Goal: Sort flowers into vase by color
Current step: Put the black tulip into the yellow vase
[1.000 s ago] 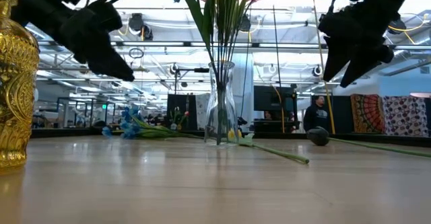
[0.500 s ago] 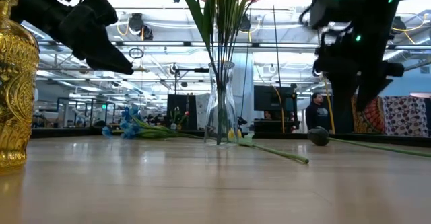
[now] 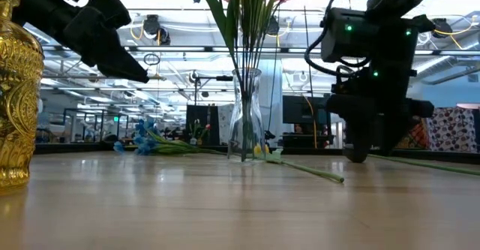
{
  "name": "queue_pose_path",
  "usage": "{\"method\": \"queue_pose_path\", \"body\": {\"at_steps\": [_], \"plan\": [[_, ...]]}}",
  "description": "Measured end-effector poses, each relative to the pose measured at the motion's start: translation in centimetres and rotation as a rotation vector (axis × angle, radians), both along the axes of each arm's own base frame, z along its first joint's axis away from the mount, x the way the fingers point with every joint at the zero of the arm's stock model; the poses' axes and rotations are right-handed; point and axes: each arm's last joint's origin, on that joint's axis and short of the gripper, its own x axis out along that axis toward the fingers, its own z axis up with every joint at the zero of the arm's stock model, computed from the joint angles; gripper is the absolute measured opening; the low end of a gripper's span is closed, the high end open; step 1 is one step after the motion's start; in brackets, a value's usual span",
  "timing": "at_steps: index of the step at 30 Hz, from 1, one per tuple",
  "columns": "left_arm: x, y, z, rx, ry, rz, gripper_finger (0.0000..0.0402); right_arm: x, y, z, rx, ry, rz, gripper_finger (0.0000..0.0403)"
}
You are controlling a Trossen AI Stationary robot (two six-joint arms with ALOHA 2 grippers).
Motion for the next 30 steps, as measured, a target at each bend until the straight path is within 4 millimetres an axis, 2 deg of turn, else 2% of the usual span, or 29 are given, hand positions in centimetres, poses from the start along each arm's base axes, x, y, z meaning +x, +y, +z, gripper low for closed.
{"method": "queue_pose_path", "body": {"at_steps": [5, 10, 12, 13, 21, 25, 30], "plan": [[0.0, -0.1, 0.0, -0.013, 0.000, -0.023, 0.0185, 0.4, 0.2, -0.8, 0.039, 0.005, -0.038, 0.0213], [0.1, -0.2, 0.5, -0.031, -0.015, -0.043, 0.0185, 0.6, 0.7, -0.9, 0.058, -0.011, -0.018, 0.0087], [0.2, -0.2, 1.4, -0.053, -0.052, -0.038, 0.0185, 0.5, 1.0, -0.6, 0.075, -0.020, -0.008, 0.0031], [0.2, -0.2, 2.1, -0.069, -0.075, -0.033, 0.0185, 0.4, 1.1, -0.4, 0.090, -0.025, -0.001, 0.0017], [0.2, -0.6, 8.1, -0.070, -0.168, 0.000, 0.0185, -1.0, 3.3, 2.6, 0.088, -0.139, 0.026, 0.0006], [0.0, -1.2, 10.5, -0.077, -0.222, -0.016, 0.0185, -2.1, 5.6, 4.6, 0.066, -0.266, 0.040, 0.0004], [0.4, -2.6, 13.5, -0.067, -0.282, -0.044, 0.0184, -4.4, 9.6, 7.1, 0.059, -0.478, 0.079, 0.0003]]}}
